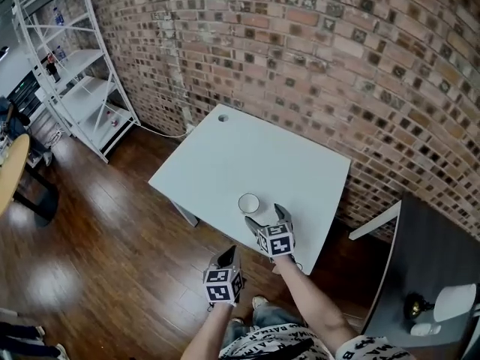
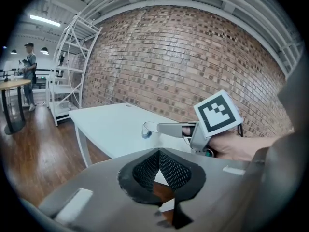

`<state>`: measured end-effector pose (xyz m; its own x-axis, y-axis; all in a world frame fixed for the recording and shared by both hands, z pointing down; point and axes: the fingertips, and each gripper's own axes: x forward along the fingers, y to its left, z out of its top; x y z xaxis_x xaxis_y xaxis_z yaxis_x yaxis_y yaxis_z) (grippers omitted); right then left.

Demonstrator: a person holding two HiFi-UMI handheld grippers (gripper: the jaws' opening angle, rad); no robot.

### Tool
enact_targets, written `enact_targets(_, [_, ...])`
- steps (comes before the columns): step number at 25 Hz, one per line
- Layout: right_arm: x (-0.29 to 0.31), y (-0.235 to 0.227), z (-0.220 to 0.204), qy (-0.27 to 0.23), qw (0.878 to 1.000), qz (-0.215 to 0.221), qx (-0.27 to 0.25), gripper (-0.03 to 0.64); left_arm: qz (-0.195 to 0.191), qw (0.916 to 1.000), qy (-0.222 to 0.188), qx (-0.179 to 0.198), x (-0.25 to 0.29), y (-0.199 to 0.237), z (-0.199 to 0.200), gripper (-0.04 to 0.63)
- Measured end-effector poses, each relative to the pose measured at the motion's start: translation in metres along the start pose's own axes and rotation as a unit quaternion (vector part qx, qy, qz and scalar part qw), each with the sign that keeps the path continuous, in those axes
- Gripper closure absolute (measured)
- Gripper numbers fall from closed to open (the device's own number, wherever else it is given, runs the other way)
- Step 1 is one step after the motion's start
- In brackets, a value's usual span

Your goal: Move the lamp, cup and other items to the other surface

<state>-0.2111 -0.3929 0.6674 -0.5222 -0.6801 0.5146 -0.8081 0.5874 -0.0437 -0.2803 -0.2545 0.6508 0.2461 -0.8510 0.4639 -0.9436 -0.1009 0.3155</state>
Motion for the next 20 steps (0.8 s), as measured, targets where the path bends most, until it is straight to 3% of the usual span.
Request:
enact_targets(8, [-0.155, -0.026, -0.016, -0.029, 0.988, -0.076, 0.128, 0.143, -0.114, 0.9924, 0.011, 0.045, -0.04, -0.072, 0.022, 0.594])
enact_targets(14, [-0.263, -0.039, -0.052, -0.061, 0.967, -0.162, 0.188, 0.143, -0.22, 0.9716, 0.026, 0.082, -0.072, -0.138, 0.012, 0.594])
enact_targets(20, [-0.365, -0.042, -0.108, -0.074, 0.938, -0.245, 0.234, 0.143, -0.281, 0.953, 0.053, 0.1, -0.099, -0.191, -0.023, 0.594])
